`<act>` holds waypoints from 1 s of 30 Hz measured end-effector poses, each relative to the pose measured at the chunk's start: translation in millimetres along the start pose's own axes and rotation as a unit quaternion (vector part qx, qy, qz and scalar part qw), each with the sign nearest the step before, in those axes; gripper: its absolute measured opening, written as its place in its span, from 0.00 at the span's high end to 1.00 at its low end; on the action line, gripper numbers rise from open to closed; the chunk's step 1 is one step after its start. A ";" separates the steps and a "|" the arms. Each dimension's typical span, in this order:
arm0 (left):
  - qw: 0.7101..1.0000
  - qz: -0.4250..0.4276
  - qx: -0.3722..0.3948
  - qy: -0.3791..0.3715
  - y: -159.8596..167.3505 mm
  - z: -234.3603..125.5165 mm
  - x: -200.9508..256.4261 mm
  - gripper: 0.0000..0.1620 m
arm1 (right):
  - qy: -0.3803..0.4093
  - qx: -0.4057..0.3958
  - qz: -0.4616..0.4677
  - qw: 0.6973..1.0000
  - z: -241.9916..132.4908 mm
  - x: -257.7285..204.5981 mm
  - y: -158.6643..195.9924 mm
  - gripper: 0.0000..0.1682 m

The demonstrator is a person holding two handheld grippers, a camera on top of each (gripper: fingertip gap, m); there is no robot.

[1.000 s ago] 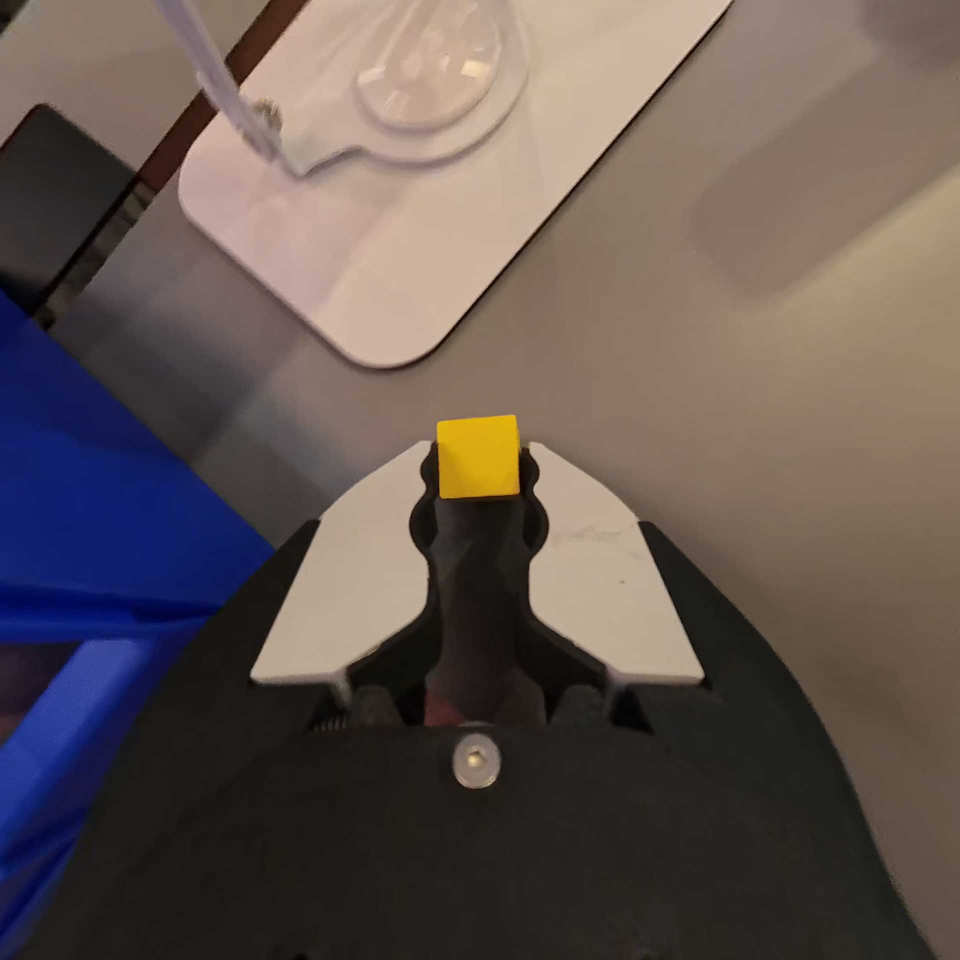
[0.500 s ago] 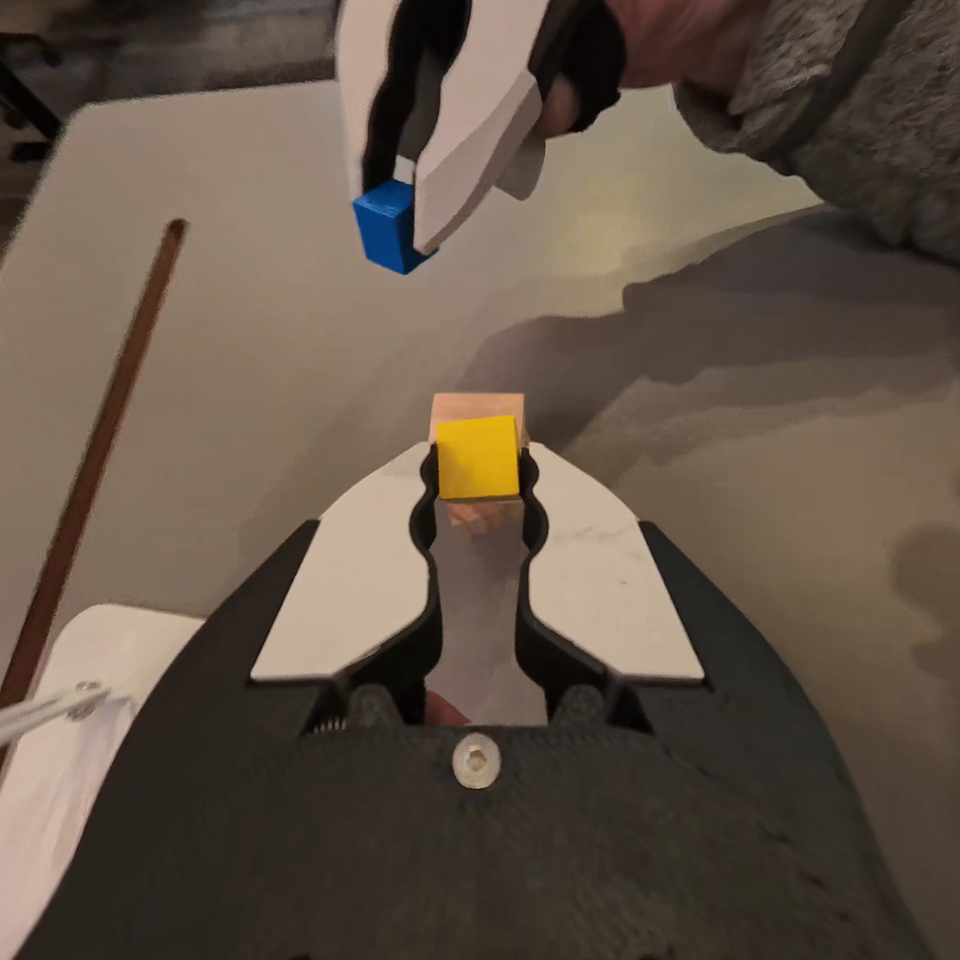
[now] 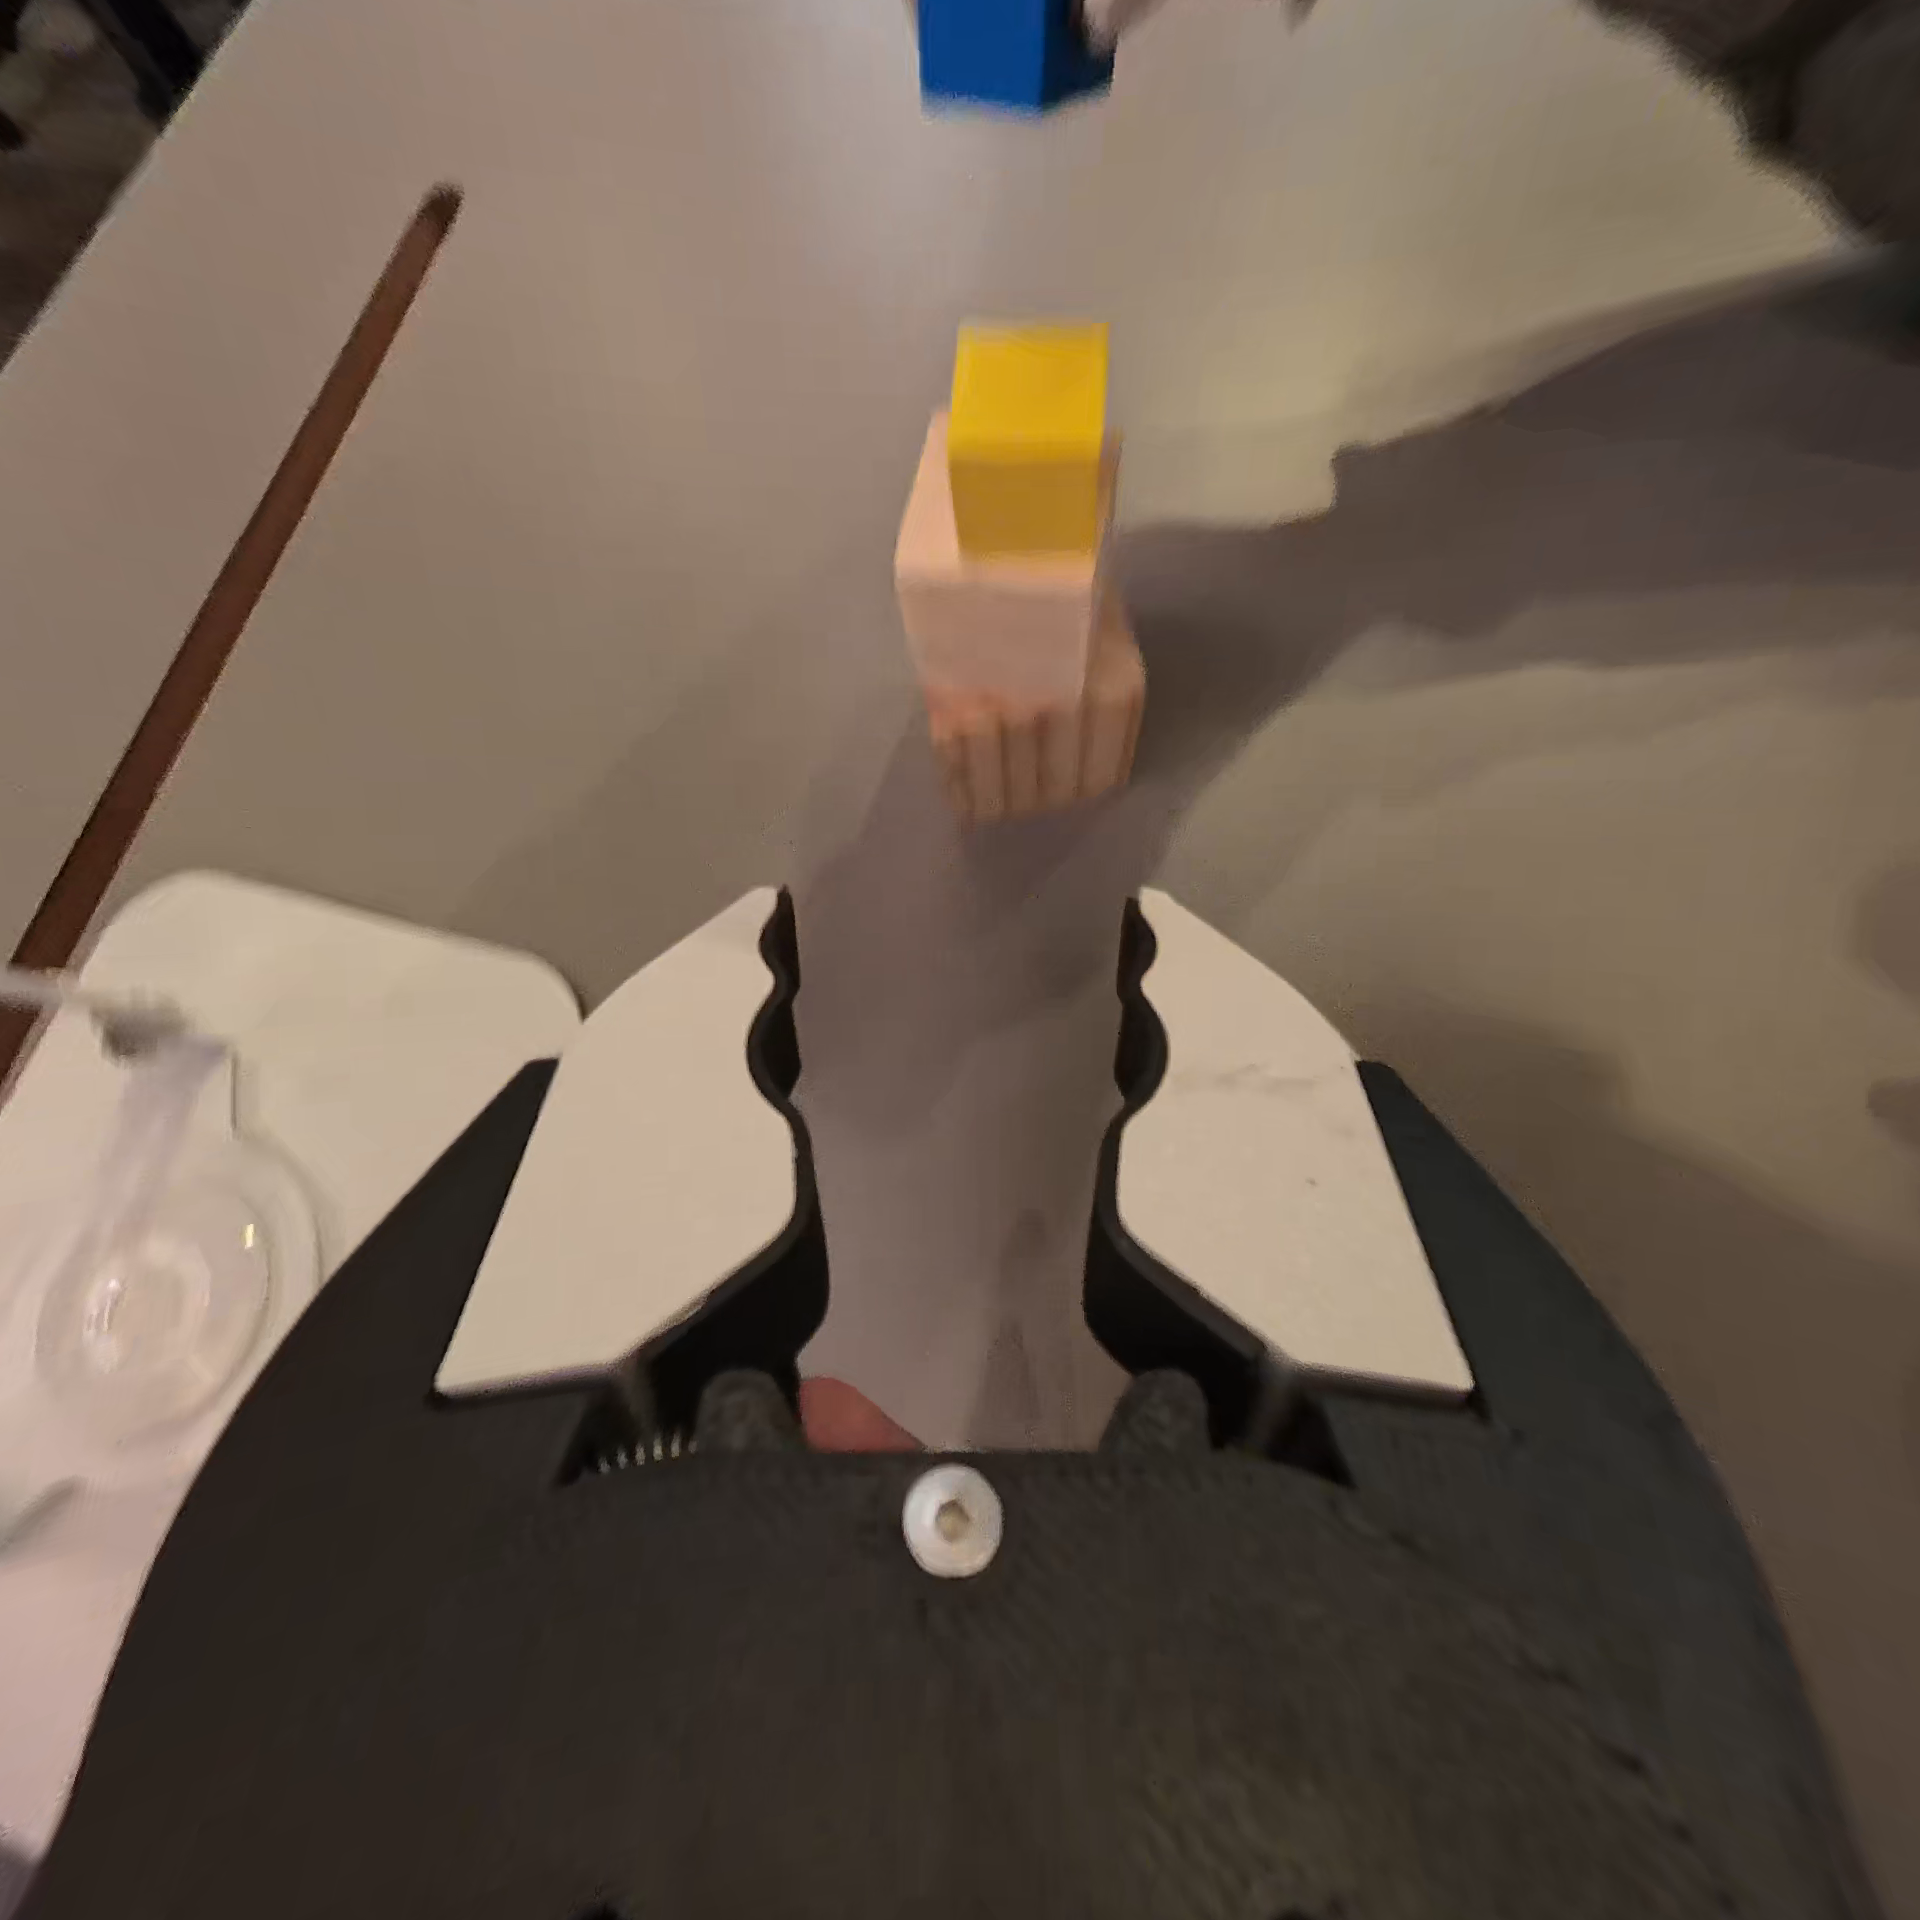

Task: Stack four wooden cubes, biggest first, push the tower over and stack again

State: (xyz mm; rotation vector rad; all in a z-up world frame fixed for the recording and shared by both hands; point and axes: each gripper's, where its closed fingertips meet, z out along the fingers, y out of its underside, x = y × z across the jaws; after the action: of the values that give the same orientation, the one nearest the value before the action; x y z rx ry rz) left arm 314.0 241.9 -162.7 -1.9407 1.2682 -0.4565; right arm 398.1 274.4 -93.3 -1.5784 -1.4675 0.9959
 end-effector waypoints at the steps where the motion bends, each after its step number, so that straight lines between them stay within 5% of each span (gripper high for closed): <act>1: 1.000 0.000 -0.017 -0.009 16.7 -1.9 0.7 0.64 | -0.002 -0.012 -0.001 1.000 6.7 -1.8 1.2 0.87; 12: 0.998 -0.059 -0.023 -0.006 73.9 -12.9 9.4 0.65 | -0.002 -0.081 0.005 0.997 30.1 -8.8 9.6 0.87; 24: 0.996 -0.086 -0.012 -0.034 97.6 -31.1 5.2 0.65 | -0.009 0.008 0.028 1.000 6.6 -3.4 -7.3 0.73; 28: 0.992 -0.080 -0.006 -0.093 114.4 -49.7 -9.9 0.71 | 0.049 0.066 0.054 0.995 -17.8 31.6 1.5 0.81; 30: 0.990 -0.083 0.006 -0.117 122.1 -62.1 -17.6 0.83 | 0.076 0.086 0.072 0.991 -25.9 50.9 12.7 0.89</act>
State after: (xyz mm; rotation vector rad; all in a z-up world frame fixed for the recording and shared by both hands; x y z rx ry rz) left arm 190.4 206.0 -212.7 -2.0322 0.9582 -0.3073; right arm 428.9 324.0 -96.6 -1.6121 -1.1478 1.0310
